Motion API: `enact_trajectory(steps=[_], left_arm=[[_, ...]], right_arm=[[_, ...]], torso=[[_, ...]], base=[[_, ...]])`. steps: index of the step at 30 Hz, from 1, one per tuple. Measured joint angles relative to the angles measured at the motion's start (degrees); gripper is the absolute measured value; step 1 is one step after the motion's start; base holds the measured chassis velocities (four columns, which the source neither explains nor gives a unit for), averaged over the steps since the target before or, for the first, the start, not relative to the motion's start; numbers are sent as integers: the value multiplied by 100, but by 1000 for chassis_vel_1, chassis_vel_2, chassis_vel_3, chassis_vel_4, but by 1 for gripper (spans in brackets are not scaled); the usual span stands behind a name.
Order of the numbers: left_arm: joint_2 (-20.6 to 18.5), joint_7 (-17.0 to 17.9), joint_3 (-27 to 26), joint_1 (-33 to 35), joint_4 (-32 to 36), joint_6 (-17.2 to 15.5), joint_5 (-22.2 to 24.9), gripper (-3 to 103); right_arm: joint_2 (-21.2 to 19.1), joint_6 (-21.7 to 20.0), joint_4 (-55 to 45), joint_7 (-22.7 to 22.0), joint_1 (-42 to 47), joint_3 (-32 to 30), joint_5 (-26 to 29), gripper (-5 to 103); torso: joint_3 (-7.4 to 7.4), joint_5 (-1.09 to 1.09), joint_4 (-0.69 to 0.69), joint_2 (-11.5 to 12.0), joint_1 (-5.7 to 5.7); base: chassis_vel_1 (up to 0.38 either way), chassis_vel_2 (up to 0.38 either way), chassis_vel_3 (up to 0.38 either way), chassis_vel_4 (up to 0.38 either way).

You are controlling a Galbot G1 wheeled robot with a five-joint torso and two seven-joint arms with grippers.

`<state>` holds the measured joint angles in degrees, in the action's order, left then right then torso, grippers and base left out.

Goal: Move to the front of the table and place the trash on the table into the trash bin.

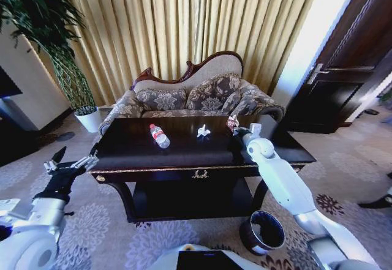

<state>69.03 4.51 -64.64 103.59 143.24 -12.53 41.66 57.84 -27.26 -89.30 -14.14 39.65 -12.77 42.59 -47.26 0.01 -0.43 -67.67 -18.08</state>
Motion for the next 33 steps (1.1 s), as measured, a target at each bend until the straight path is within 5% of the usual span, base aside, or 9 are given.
enact_trajectory(steps=[9,15,25,33], left_arm=[[-17,53,34,-87,0,1,12,100],[-21,33,51,-216,-115,2,-6,100],[22,21,257,-334,-109,-60,31,100],[-59,5,373,-363,-61,-111,24,100]], right_arm=[[-201,-14,-1204,128,786,-695,194,0],[-274,-64,-2929,162,2248,-1769,215,0],[274,166,-4870,40,4258,-2827,-414,0],[661,218,-5363,142,5118,-3237,-803,0]], torso=[[0,0,-1,-1,1],[1,-2,-1,-1,1],[1,-2,0,-1,1],[1,-1,-1,-1,1]], base=[[0,0,0,0],[0,0,0,0],[0,0,0,0],[0,0,0,0]])
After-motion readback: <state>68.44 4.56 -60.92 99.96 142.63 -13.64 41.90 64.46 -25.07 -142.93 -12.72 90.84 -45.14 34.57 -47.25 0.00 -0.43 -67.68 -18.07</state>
